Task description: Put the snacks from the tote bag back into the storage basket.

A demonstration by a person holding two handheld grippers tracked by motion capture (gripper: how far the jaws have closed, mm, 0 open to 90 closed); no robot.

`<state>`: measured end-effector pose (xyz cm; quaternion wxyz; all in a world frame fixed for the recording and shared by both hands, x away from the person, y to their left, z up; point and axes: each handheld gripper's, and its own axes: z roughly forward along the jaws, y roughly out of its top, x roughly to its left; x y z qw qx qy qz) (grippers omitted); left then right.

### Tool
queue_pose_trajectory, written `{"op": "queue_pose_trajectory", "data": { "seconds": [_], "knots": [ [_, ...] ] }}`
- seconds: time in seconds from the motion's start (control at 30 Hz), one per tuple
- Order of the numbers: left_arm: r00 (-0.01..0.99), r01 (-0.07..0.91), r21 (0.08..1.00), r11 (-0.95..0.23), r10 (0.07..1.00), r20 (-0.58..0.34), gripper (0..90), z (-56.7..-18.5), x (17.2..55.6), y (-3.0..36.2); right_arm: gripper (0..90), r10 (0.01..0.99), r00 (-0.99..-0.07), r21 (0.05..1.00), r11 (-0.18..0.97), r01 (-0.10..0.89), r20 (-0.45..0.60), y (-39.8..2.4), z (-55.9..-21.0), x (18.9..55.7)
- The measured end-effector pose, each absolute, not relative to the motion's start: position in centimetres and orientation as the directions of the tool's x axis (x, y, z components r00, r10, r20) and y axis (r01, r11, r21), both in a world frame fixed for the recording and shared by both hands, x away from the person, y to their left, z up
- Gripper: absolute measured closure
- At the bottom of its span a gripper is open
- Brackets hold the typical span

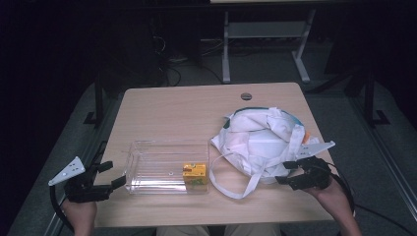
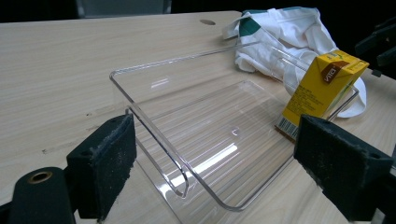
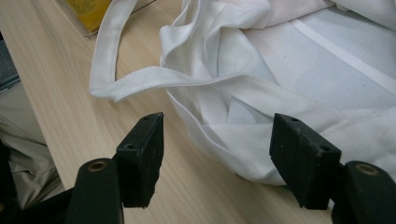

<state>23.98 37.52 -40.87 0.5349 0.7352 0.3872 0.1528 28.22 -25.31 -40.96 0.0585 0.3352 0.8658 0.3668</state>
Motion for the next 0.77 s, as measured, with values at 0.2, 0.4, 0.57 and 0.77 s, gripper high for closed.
{"op": "queue_pose_trajectory", "data": {
  "seconds": [0.2,0.4,0.57,0.77],
  "knots": [
    [0.652,0.404,0.906,-0.126,0.734,-0.189,12.8,-40.9,23.9,37.6,34.5,0.63,-0.764,0.687,0.492,0.534,0.143,-25.7,-41.3,27.4],
    [0.653,0.406,0.904,-0.131,0.734,-0.187,12.8,-40.9,24.0,37.5,34.1,0.638,-0.759,0.695,0.485,0.53,0.133,-26.0,-41.4,26.8],
    [0.656,0.405,0.904,-0.137,0.732,-0.183,12.7,-40.9,24.0,37.5,33.4,0.651,-0.75,0.705,0.476,0.526,0.119,-26.1,-41.5,26.3],
    [0.655,0.404,0.906,-0.13,0.732,-0.187,12.8,-40.8,24.0,37.6,31.6,0.674,-0.729,0.725,0.444,0.526,0.116,-26.2,-42.2,25.6]
  ]
}}
